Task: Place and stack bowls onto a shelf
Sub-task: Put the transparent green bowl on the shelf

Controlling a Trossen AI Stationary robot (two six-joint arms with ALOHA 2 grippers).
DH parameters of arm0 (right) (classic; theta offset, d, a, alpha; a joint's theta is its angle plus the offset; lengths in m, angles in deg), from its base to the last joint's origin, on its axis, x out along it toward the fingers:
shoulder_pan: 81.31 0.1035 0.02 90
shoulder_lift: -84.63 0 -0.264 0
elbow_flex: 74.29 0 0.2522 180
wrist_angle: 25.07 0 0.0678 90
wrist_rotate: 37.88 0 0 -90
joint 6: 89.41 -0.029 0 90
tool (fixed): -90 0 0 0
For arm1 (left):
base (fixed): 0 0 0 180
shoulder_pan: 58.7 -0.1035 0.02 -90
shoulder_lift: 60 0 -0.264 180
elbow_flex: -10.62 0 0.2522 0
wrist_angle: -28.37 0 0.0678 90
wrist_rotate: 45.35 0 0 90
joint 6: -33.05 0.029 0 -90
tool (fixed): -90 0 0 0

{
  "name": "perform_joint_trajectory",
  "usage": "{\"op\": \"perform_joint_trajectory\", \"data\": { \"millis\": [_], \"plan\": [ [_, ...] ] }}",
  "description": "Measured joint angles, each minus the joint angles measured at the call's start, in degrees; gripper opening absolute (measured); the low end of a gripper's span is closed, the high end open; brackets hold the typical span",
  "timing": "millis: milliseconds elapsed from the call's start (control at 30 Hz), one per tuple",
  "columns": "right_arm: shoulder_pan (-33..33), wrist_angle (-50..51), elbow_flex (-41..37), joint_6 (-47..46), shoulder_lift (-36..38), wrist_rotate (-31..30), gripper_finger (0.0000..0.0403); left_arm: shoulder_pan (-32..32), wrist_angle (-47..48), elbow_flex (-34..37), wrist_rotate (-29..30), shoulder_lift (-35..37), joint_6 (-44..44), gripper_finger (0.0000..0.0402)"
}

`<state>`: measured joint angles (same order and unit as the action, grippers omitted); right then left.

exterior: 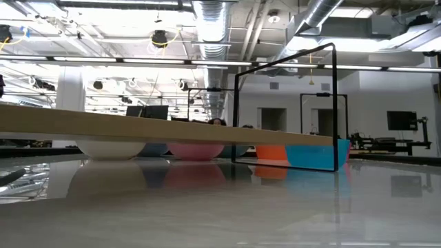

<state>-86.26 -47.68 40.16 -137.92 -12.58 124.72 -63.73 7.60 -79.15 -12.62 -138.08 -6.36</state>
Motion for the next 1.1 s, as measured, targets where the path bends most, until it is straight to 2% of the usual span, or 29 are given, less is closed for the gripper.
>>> {"op": "perform_joint_trajectory", "data": {
  "millis": [233, 400, 567, 767, 1100],
  "plan": [
    [-2.0, 1.9, 1.7, -3.7, 0.0, 2.7, 0.0260, -0.4, -0.2, 0.0, 3.4, 0.0, -4.2, 0.0000],
    [-3.3, 6.2, 2.1, -4.2, 0.1, 3.0, 0.0260, -1.1, -0.3, 0.0, 6.7, 0.1, -12.6, 0.0000],
    [-3.5, 5.8, 2.1, -4.2, 0.1, 3.1, 0.0260, -1.5, -1.6, 0.0, 8.8, 0.1, -20.3, 0.0000],
    [-4.2, 5.8, 2.3, -3.2, 0.1, 4.2, 0.0260, -1.5, -1.6, 0.0, 8.9, 0.1, -30.2, 0.0000],
    [-5.2, 6.1, 2.6, 3.8, 0.1, 4.7, 0.0260, -3.0, -2.6, 0.0, 8.4, 0.1, -33.0, 0.0000]
  ]
}}
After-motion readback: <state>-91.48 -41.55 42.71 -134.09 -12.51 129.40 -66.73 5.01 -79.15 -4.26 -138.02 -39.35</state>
